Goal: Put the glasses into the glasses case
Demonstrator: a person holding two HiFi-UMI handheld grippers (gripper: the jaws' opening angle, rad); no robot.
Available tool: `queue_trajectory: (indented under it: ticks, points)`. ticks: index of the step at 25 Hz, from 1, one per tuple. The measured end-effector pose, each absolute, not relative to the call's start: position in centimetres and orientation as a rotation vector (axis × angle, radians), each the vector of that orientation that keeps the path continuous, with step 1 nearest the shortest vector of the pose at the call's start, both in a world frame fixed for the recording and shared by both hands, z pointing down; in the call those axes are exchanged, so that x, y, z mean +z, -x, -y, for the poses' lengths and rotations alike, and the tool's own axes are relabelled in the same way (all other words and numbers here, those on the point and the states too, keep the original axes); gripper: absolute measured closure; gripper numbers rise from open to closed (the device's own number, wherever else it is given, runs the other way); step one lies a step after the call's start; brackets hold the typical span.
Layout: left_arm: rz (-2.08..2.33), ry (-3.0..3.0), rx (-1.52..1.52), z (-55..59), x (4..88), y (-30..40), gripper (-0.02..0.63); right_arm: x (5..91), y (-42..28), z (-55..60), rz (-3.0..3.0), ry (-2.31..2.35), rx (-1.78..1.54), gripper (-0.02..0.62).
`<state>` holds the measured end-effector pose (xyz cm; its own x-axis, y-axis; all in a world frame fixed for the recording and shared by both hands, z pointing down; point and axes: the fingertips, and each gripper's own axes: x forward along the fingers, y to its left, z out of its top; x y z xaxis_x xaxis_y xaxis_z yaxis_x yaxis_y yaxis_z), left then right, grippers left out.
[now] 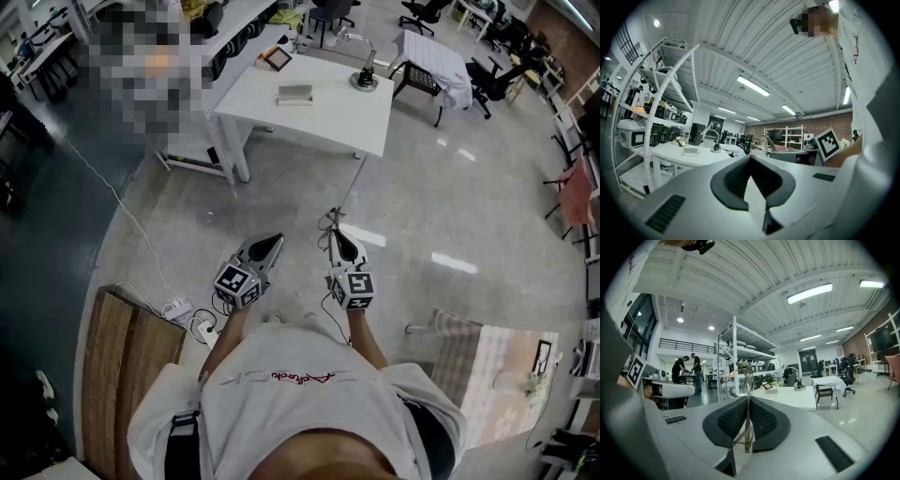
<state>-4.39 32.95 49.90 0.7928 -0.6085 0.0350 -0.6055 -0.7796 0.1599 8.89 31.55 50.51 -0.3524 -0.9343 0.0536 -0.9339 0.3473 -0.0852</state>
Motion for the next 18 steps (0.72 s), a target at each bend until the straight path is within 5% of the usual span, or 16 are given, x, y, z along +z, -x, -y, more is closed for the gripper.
queue_trajectory:
  ticks: [18]
  points:
    - [0.953, -2.785, -0.002, -35.5, 51.0, 0.8, 0.586, 50.8, -10.7, -34.0, -2.583, 1.732, -0.198, 0.56]
